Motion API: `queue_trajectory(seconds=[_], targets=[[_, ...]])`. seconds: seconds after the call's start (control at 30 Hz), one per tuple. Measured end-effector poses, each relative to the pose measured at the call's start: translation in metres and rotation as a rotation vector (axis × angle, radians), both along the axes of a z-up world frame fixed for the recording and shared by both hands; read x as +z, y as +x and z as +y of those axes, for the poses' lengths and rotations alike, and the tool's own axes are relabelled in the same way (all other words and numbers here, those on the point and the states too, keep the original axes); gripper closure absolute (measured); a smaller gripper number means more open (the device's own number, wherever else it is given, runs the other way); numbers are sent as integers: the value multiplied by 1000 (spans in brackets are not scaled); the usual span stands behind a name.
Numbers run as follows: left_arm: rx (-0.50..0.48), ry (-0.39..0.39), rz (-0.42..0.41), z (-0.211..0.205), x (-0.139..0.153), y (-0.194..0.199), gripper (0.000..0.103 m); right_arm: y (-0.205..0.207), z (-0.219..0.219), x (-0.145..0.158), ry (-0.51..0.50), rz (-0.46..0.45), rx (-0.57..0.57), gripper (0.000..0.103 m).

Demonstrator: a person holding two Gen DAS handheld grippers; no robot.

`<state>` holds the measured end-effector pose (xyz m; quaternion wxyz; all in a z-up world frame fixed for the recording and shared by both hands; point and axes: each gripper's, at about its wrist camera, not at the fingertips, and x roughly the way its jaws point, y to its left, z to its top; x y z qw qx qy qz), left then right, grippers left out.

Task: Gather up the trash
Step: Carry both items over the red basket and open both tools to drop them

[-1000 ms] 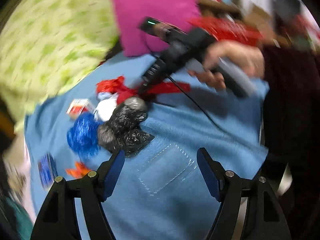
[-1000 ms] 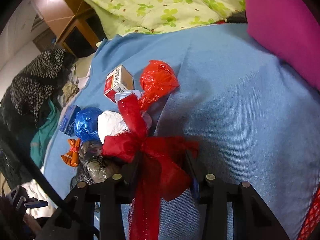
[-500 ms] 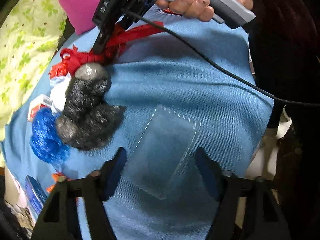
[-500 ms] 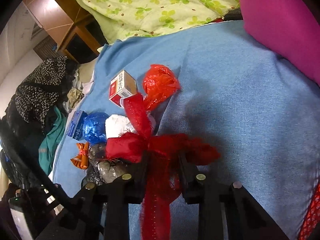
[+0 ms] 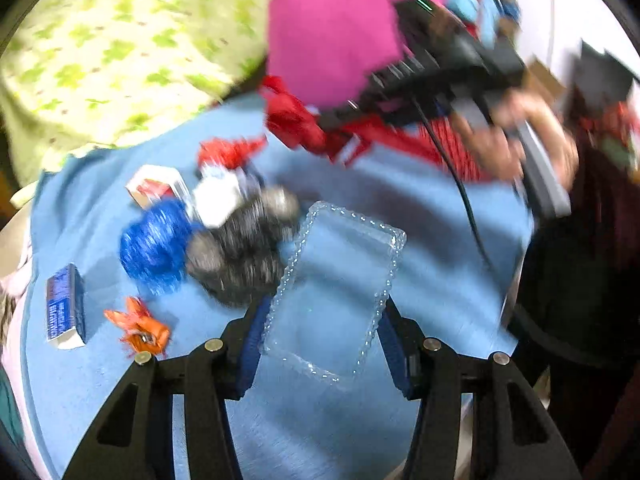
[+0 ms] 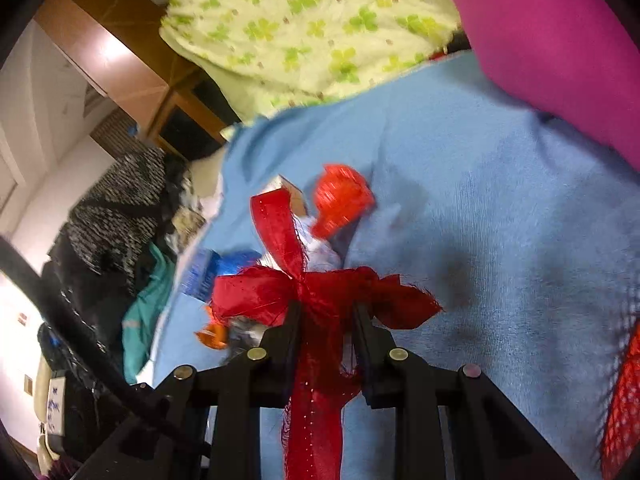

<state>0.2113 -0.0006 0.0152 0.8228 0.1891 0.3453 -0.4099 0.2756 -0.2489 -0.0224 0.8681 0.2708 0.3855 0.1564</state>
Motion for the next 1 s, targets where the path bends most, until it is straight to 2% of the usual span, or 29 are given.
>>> queue_trajectory(seconds=[0.17, 0.2, 0.33, 0.43, 0.57, 0.63, 0.8, 0.9, 0.97, 1.0], targets=[[41, -116, -79, -30, 51, -23, 47, -54, -13, 54, -18, -181, -86, 77], [39, -131, -87, -34, 51, -29, 47, -66, -18, 63, -15, -211, -111, 77], [15, -202, -88, -88, 84, -42, 47, -134, -61, 91, 0, -301, -260, 77], [-20, -225, -67, -134, 97, -43, 46, -180, -100, 99, -27, -276, -380, 77], [-66, -212, -31, -205, 101, -51, 45, -226, -156, 96, 12, -214, -516, 77], [-83, -192, -3, -239, 97, -50, 44, -241, -179, 89, 41, -182, -570, 77], [-100, -115, -4, -292, 82, -46, 42, -257, -223, 62, 136, -118, -639, 74], [-89, -105, 28, -300, 73, -40, 41, -254, -232, 52, 184, -98, -637, 69], [-72, -119, 29, -295, 74, -37, 34, -256, -233, 46, 201, -99, -632, 64], [-66, -129, 24, -292, 75, -36, 33, -258, -233, 45, 201, -103, -634, 47]])
